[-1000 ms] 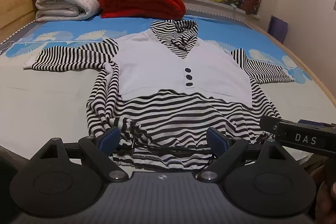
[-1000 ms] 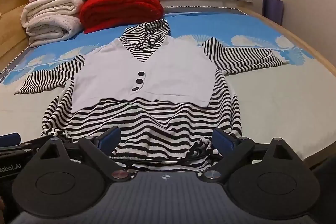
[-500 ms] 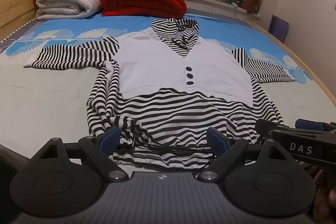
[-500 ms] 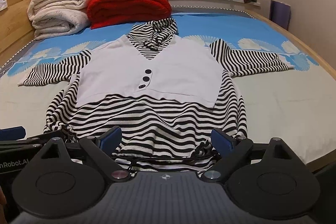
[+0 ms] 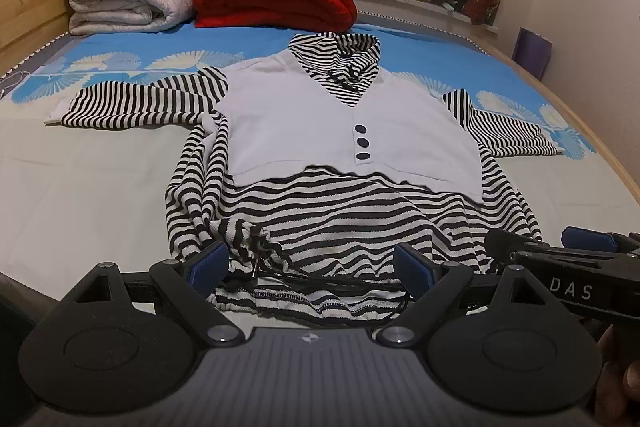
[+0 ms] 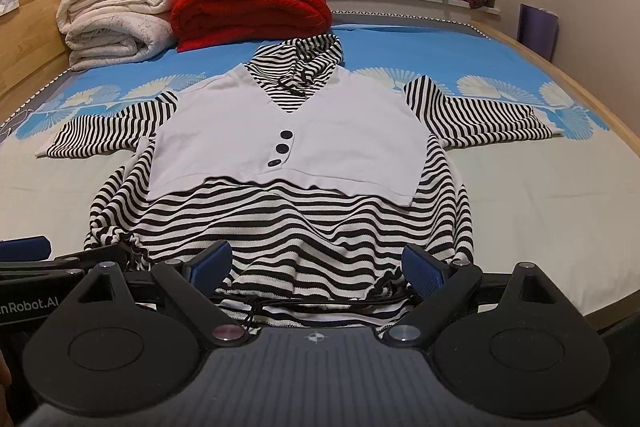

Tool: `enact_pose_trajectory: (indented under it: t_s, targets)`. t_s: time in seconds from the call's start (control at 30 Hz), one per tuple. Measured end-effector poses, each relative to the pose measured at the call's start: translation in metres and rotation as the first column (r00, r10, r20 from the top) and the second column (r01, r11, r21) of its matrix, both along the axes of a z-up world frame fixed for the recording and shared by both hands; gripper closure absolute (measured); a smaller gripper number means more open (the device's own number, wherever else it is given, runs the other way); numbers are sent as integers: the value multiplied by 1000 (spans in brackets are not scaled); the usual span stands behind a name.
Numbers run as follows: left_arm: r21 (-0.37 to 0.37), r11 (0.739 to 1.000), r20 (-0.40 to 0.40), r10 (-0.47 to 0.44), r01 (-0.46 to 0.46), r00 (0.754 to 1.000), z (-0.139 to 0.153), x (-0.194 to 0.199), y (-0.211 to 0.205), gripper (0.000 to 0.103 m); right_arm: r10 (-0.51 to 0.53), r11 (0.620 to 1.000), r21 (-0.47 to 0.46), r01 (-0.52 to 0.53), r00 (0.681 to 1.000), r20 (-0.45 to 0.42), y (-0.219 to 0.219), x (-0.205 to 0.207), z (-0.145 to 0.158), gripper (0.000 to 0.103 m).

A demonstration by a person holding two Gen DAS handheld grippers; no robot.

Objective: Fold small clothes

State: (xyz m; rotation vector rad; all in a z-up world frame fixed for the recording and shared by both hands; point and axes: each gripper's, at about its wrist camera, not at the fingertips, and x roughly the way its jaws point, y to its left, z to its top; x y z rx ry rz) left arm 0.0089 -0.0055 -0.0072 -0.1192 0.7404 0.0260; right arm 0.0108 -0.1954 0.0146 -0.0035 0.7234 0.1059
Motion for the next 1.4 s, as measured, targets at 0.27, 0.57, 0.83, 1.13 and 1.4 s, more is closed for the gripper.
enact_pose_trajectory:
  t_s: [0.27,0.57,0.83,1.13,1.4]
  targets:
    - [-2,1000,-4,4,-4,1000,-1,1,0,11,3,1000,-4,-3,1000,-1,1,0,-1,11]
    - [-4,1000,-9,4,-4,1000,-1,1,0,11,2,1000,-4,-3,1000,-1,1,0,-1,11]
    - [-4,1000,-10,6,-6,1000,-1,1,1,11,3,1000,-6,-3,1000,-3,2,0,-1,11]
    - [-5,1000,-14,7,-7,1000,-1,1,1,11,4,1000,-8,-4,1000,-3,3,0,-3,11]
    - [-2,1000,-1,13,-13,1000,3,1,5,11,4,1000,-9,-4,1000,-3,3,0,-4,11]
